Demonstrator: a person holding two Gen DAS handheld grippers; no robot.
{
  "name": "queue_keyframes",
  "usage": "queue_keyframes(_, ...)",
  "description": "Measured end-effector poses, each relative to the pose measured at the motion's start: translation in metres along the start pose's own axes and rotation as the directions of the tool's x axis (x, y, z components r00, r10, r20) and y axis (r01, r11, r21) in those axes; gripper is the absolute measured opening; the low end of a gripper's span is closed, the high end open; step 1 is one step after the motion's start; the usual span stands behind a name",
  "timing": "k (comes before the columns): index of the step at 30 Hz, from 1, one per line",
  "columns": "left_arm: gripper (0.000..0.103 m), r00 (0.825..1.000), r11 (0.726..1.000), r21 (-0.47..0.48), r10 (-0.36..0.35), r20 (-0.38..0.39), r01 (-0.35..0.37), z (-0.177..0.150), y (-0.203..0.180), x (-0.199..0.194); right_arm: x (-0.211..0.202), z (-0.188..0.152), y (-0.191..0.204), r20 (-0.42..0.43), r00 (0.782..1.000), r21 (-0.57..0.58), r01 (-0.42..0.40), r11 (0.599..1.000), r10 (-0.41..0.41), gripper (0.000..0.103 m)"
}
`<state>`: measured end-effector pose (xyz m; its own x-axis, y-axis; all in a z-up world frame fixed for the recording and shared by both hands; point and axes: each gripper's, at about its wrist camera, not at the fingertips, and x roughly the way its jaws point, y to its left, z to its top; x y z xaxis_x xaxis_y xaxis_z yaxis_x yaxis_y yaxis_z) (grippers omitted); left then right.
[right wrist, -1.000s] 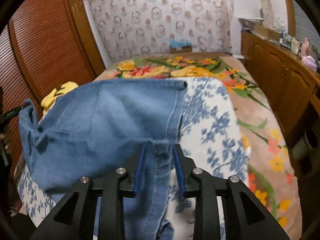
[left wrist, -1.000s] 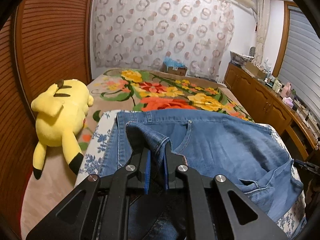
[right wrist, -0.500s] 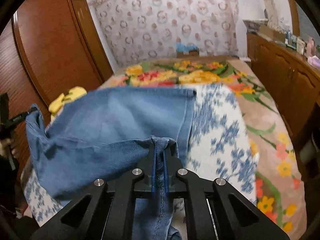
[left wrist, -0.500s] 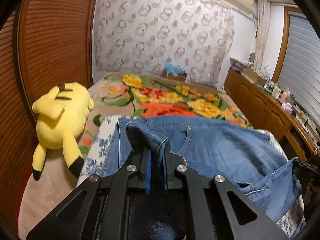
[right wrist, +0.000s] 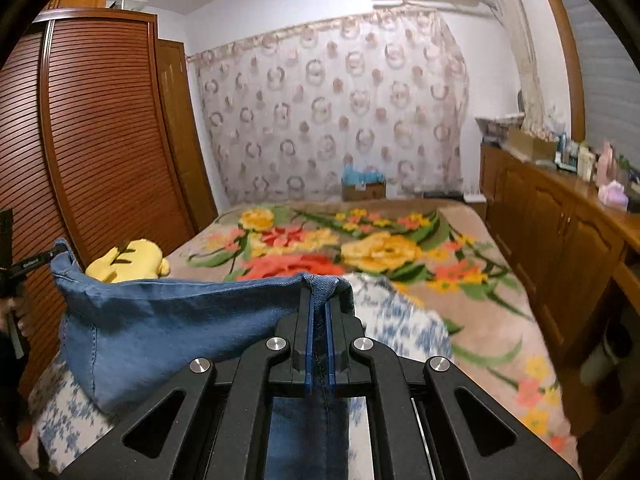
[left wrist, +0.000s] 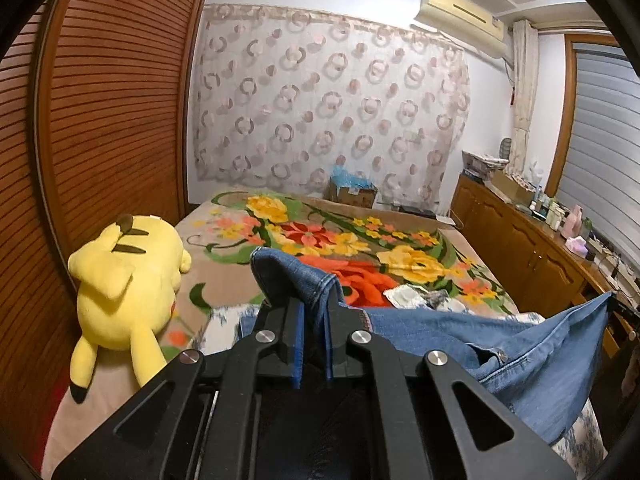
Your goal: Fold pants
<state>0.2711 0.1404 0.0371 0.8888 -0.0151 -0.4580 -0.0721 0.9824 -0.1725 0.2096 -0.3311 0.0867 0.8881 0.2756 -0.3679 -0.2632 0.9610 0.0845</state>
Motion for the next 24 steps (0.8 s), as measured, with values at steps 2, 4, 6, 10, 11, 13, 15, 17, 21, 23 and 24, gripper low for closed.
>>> queue_keyframes(2, 0.008, 1.0, 1.0, -0.004, 0.001, 0.0, -0.001, 0.005, 0.002, 0.007, 0.011, 0.002, 0.0, 0.014, 1.0, -0.009, 0.013, 1.0, -0.013, 0.004)
queue_keyframes(4, 0.008, 1.0, 1.0, -0.003, 0.005, -0.004, -0.005, 0.009, 0.002, 0.017, 0.023, 0.0, 0.0, 0.021, 1.0, -0.019, 0.02, 1.0, -0.019, 0.004)
queue_keyframes(6, 0.008, 1.0, 1.0, 0.004, 0.008, -0.013, -0.008, 0.011, 0.002, 0.03, 0.032, -0.001, -0.001, 0.017, 0.999, -0.02, 0.031, 0.999, -0.03, 0.004)
queue_keyframes(10, 0.008, 0.999, 1.0, 0.002, 0.008, -0.039, -0.008, 0.012, 0.002, 0.053, 0.058, -0.006, 0.01, -0.01, 0.998, -0.038, 0.06, 0.997, -0.061, 0.004)
queue_keyframes(11, 0.008, 0.999, 1.0, 0.003, 0.009, -0.045, -0.009, 0.013, 0.002, 0.059, 0.065, -0.007, 0.011, -0.02, 0.997, -0.038, 0.07, 0.997, -0.07, 0.004)
queue_keyframes(13, 0.008, 0.998, 1.0, 0.006, 0.011, -0.056, -0.011, 0.014, 0.001, 0.07, 0.075, -0.007, 0.014, -0.034, 0.996, -0.032, 0.083, 0.996, -0.085, 0.004)
queue_keyframes(15, 0.008, 0.997, 1.0, 0.009, 0.012, -0.07, -0.012, 0.016, 0.001, 0.084, 0.081, -0.003, 0.016, -0.049, 0.994, -0.026, 0.101, 0.995, -0.102, 0.004)
queue_keyframes(17, 0.008, 0.996, 1.0, 0.015, 0.013, -0.093, -0.012, 0.016, 0.0, 0.094, 0.091, 0.004, 0.016, -0.075, 0.991, -0.014, 0.109, 0.994, -0.11, 0.004)
queue_keyframes(21, 0.015, 0.984, 0.999, 0.034, 0.031, -0.175, -0.025, 0.007, -0.006, 0.114, 0.11, 0.003, 0.02, -0.172, 0.977, 0.01, 0.127, 0.992, -0.123, 0.004)
queue_keyframes(23, 0.029, 0.98, 0.999, 0.044, 0.032, -0.198, -0.024, 0.001, -0.008, 0.116, 0.113, 0.006, 0.024, -0.2, 0.971, 0.002, 0.134, 0.991, -0.131, 0.009)
queue_keyframes(24, 0.038, 0.976, 0.998, 0.054, 0.042, -0.215, -0.031, -0.004, -0.008, 0.117, 0.112, 0.007, 0.026, -0.204, 0.969, -0.005, 0.139, 0.99, -0.137, 0.011)
